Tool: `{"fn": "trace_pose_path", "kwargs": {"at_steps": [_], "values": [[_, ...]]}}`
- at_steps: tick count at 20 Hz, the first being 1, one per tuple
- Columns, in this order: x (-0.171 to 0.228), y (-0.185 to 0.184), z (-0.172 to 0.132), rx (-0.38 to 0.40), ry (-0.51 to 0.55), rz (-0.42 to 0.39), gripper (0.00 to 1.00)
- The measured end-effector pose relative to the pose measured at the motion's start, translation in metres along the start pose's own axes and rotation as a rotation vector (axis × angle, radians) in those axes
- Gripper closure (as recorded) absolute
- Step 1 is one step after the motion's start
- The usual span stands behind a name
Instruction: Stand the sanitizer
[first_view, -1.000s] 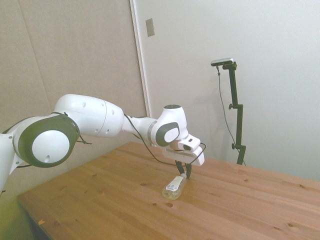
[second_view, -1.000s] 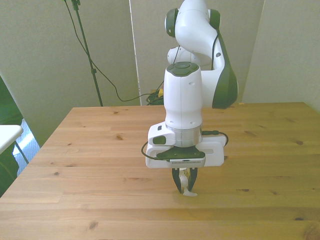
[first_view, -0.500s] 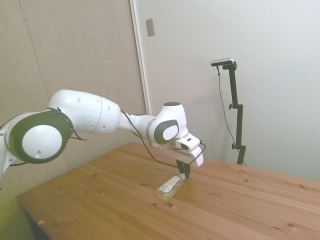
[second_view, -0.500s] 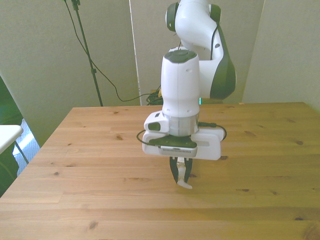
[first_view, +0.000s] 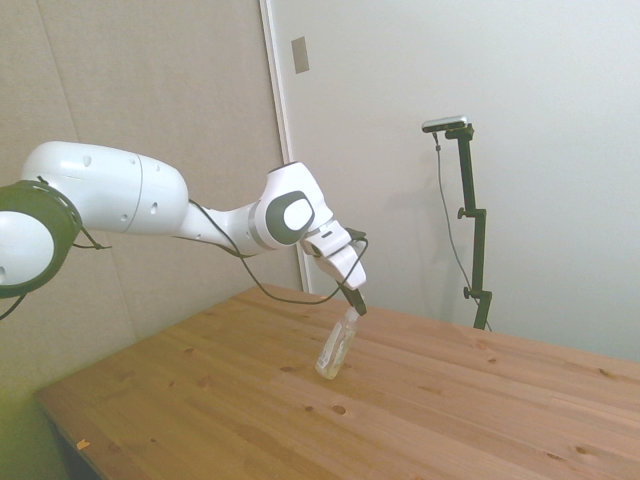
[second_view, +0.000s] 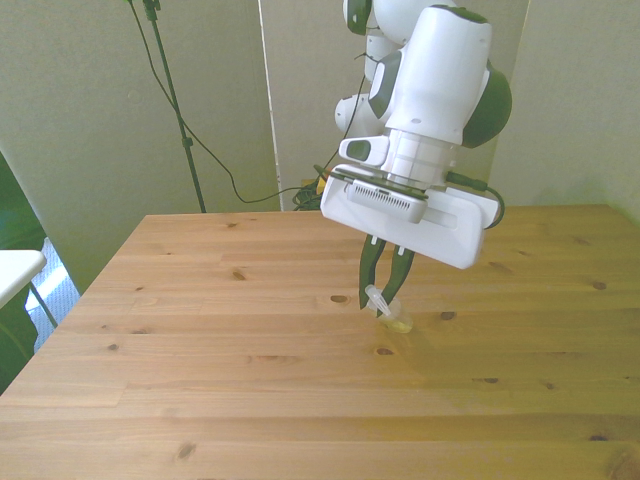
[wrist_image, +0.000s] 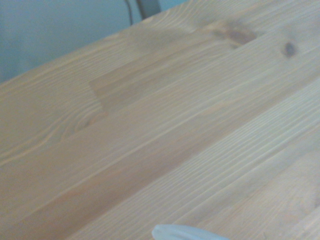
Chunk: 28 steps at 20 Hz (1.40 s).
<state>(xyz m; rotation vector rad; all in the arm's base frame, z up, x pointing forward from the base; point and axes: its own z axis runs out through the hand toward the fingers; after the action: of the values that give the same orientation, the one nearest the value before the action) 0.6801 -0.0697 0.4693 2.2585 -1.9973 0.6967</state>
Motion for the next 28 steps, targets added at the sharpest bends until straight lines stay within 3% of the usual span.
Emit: {"fn": "trace_pose_path", "kwargs": {"at_steps": [6, 14, 19, 28], "values": [[-0.020, 0.005, -0.019, 0.026, 0.229, 0.170, 1.00], [-0.041, 0.014, -0.010, 0.090, 0.455, 0.382, 1.00], [-0.053, 0.021, -0.003, 0.128, 0.542, 0.447, 1.00], [-0.066, 0.028, 0.003, 0.131, 0.582, 0.460, 1.00]]}}
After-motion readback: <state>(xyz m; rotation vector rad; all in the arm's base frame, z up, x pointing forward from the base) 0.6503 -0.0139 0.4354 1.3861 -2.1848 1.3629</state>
